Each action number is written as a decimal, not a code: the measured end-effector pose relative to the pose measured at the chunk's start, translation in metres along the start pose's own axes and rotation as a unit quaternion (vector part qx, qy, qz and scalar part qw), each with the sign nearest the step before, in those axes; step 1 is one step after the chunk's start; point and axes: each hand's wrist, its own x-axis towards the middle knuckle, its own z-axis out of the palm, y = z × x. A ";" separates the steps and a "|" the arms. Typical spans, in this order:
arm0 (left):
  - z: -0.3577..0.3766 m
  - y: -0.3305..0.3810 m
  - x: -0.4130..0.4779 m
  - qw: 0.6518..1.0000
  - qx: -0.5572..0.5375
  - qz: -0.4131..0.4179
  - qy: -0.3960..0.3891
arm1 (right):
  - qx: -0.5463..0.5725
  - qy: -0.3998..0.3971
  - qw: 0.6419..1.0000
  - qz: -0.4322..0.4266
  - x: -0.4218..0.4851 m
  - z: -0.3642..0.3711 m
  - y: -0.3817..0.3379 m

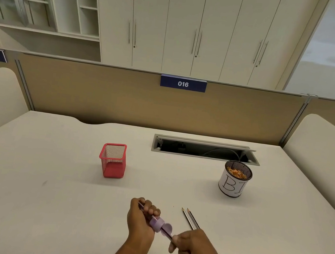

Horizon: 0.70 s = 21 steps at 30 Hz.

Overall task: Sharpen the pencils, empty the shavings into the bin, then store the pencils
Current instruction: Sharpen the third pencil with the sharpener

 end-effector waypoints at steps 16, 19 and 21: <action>-0.002 0.000 0.011 0.999 -0.042 -0.015 -0.013 | -0.461 0.334 0.708 -0.417 0.022 0.009 0.030; 0.003 0.000 0.007 0.999 -0.041 -0.014 -0.022 | -0.488 0.313 0.719 -0.385 0.018 0.014 0.028; 0.007 0.000 0.004 0.999 -0.022 -0.001 -0.034 | -0.407 0.244 0.830 -0.292 0.011 0.017 0.020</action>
